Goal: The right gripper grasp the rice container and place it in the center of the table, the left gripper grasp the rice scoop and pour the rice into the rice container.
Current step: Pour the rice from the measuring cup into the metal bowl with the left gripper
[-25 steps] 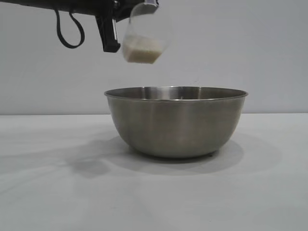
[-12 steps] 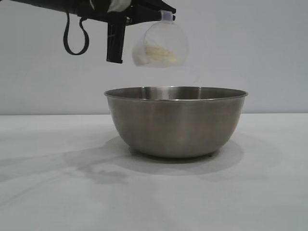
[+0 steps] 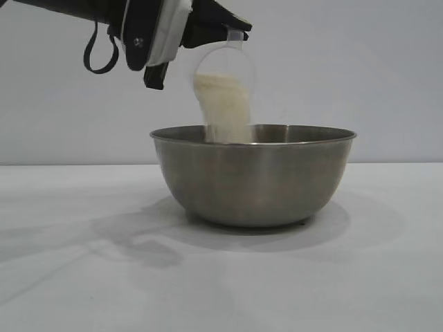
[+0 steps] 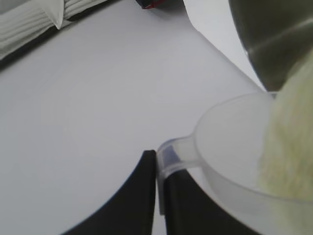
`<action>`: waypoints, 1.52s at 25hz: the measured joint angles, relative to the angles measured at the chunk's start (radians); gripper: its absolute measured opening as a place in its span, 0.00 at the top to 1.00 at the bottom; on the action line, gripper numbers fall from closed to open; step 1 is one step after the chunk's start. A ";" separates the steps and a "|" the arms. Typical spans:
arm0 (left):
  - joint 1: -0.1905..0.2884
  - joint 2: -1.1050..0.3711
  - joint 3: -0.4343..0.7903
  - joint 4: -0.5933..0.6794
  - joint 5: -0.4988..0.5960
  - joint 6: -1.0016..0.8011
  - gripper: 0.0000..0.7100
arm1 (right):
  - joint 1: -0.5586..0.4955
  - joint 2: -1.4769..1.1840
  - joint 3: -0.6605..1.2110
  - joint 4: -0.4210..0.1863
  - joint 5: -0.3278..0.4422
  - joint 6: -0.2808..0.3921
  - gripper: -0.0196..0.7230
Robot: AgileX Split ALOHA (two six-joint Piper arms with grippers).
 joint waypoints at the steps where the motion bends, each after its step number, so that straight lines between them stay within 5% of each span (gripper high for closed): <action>1: 0.000 0.000 0.000 0.000 0.000 0.021 1.00 | 0.000 0.000 0.000 0.000 0.000 0.000 0.45; 17: 0.000 0.000 0.000 0.080 -0.002 0.272 1.00 | 0.000 0.000 0.000 0.000 0.000 0.000 0.45; 33: 0.000 0.000 0.000 0.087 -0.005 0.269 1.00 | 0.000 0.000 0.000 0.000 0.000 0.000 0.45; 38: 0.000 0.000 0.000 0.087 -0.074 0.085 1.00 | 0.000 0.000 0.000 0.000 0.000 0.000 0.45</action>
